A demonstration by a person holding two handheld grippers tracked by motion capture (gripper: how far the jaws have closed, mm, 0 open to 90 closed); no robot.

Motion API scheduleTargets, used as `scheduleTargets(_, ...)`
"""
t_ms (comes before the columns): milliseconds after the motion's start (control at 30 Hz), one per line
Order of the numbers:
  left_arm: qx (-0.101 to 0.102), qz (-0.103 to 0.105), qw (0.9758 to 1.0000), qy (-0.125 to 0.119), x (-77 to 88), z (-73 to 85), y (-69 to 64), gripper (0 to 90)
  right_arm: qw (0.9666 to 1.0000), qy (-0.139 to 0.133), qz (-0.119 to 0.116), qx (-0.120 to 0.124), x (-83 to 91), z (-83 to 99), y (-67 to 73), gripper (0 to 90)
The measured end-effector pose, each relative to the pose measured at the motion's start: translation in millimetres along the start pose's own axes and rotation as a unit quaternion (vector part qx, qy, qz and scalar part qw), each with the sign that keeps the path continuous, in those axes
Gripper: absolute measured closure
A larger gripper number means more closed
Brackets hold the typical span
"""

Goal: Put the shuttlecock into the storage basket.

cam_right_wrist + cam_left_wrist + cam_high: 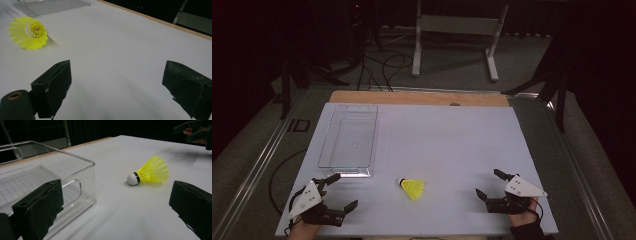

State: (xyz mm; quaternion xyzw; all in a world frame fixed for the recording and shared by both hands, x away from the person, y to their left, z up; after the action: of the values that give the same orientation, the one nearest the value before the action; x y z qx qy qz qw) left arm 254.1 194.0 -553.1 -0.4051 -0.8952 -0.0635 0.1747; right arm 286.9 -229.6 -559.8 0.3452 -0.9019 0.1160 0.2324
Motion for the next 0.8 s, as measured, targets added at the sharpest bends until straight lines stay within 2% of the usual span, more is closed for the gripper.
scheduleTargets(367,0.009,-0.012,0.9999,0.001,1.1,-0.2,3.7,0.1,1.0000,-0.002,-0.003,0.003,-0.3,-0.8,1.3,9.0)
scheduleTargets(800,0.007,-0.016,0.9998,0.007,0.4,0.6,3.0,0.1,1.0000,0.002,0.000,0.006,-0.8,-0.1,1.3,9.0)
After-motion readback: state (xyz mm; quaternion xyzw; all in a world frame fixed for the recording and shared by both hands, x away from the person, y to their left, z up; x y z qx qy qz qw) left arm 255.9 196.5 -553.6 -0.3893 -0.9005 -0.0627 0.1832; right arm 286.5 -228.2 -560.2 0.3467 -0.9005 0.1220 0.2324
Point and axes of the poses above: each handheld gripper's, and its own axes: x roughly backward along the jaws, z roughly out of its underside, y roughly to its left, the point moved 10 cm from there along -x, roughly forward along the jaws, and after that the axes turned 4 degrees about y, right-handed, at the moved point
